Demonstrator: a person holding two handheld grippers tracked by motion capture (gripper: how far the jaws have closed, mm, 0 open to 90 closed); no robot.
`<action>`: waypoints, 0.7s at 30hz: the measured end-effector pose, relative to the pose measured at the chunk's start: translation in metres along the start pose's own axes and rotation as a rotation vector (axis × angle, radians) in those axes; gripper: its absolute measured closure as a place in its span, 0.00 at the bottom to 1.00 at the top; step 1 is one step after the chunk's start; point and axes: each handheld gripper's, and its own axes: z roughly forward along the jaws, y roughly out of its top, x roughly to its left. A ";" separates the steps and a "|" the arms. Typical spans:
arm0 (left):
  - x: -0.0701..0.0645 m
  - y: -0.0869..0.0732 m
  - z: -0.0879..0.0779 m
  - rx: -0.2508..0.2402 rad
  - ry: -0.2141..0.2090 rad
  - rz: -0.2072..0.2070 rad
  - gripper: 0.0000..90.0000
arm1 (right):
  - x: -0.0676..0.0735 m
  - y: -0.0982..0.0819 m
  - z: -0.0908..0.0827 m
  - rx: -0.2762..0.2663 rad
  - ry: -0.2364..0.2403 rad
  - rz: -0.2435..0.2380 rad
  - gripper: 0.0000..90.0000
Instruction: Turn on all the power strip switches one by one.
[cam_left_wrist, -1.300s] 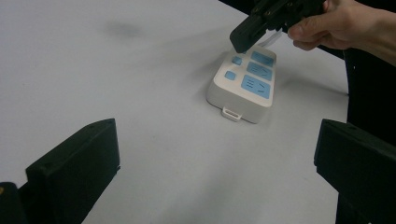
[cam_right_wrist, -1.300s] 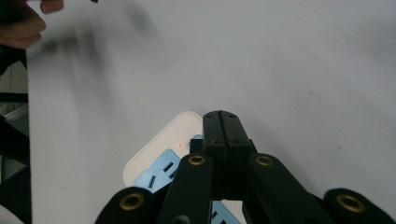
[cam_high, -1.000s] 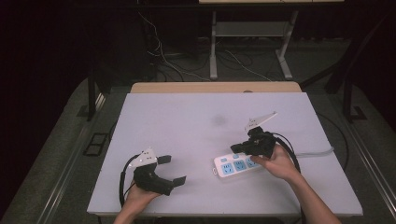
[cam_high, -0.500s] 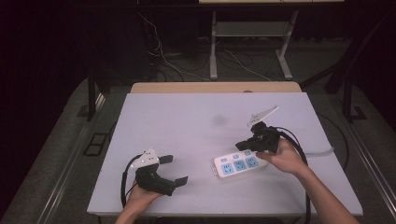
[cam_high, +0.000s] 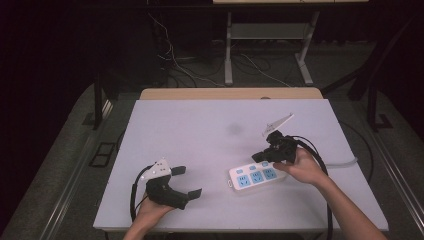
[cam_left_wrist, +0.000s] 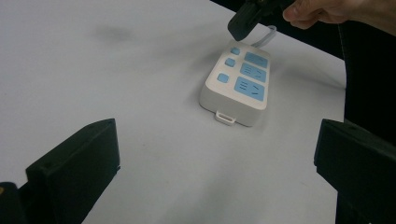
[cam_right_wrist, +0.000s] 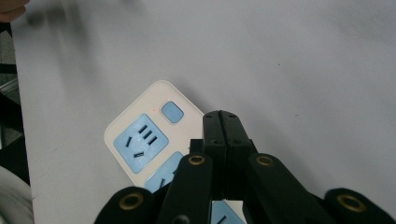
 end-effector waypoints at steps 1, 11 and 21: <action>0.000 0.000 0.000 -0.002 0.002 0.000 0.00 | 0.000 0.000 0.001 0.004 0.004 0.003 1.00; 0.000 0.000 -0.002 -0.012 0.007 0.001 0.00 | -0.002 -0.004 0.014 0.044 0.017 0.005 1.00; 0.001 0.000 -0.001 -0.007 0.006 0.002 0.00 | -0.001 -0.005 0.020 0.047 0.029 0.010 1.00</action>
